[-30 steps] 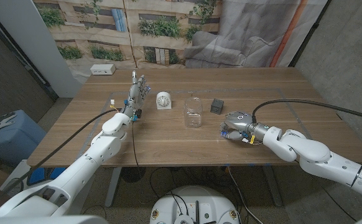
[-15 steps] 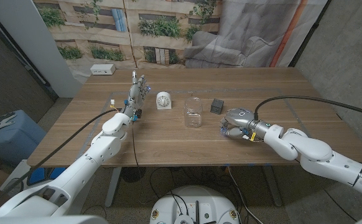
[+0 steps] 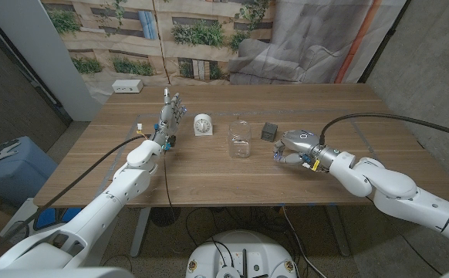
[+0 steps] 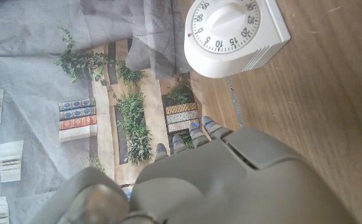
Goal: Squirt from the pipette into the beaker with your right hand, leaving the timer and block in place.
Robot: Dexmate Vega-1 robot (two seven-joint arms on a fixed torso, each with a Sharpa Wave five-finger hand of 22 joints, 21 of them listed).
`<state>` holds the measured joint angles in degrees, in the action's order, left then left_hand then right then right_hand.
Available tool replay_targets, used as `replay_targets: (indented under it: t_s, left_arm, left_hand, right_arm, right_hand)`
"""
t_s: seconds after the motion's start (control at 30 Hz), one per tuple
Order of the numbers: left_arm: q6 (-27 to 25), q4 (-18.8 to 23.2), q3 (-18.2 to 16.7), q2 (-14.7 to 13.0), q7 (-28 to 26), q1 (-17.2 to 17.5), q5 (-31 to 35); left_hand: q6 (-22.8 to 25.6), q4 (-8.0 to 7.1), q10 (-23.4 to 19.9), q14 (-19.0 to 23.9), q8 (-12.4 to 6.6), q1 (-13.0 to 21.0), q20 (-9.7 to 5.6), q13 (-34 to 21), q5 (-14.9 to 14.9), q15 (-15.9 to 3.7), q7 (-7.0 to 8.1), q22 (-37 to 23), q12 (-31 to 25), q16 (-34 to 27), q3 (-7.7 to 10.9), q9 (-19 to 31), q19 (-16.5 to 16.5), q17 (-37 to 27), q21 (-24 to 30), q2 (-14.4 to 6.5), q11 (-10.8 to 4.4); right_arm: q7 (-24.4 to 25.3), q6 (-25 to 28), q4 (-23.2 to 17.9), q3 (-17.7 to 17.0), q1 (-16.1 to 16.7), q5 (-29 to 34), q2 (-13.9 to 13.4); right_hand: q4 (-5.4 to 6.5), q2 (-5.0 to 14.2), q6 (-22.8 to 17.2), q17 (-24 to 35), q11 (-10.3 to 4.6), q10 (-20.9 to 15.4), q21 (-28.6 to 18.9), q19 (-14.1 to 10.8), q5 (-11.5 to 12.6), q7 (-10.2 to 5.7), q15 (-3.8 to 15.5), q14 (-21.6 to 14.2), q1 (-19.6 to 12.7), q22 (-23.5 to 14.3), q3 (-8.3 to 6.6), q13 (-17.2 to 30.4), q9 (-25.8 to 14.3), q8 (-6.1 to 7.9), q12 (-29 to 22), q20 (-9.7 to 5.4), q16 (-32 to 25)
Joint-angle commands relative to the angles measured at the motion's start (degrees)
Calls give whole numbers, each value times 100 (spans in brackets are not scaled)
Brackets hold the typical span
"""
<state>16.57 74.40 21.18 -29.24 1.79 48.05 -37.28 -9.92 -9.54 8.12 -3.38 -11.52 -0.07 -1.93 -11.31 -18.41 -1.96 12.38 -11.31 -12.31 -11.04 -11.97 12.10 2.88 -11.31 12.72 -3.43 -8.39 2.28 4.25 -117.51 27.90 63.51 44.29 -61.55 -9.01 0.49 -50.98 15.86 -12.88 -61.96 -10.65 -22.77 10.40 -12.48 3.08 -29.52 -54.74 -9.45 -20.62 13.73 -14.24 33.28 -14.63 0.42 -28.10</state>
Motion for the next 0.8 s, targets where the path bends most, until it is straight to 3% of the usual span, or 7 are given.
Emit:
replay_targets:
  t_s: [0.03, 0.8]
  left_arm:
    - [4, 2, -1, -1, 0, 2, 0]
    - [2, 2, -1, -1, 0, 0, 0]
  left_hand:
    - [-26, 14, 17, -52, -34, -8, -524, -31, -34, -664, 33, -14, -27, -34, -36, 13, 27, -9, 32, -253, -22]
    - [-24, 13, 19, -51, -34, -8, -522, -31, -34, -668, 33, -14, -27, -35, -36, 13, 29, -9, 31, -254, -17]
  right_arm:
    - [104, 276, -332, -366, 292, -539, -46]
    - [446, 856, -1017, -1186, 946, -1777, 96]
  right_hand:
    - [-6, 55, -45, 5, 16, -70, -41, -37, 24, -6, 801, -33, 20, -17, -25, 25, -31, 43, -33, -23, -43]
    - [-3, 51, -93, 16, 20, -141, -26, -20, 28, -10, 781, -30, 36, -17, 6, 46, -43, 90, -35, -8, -50]
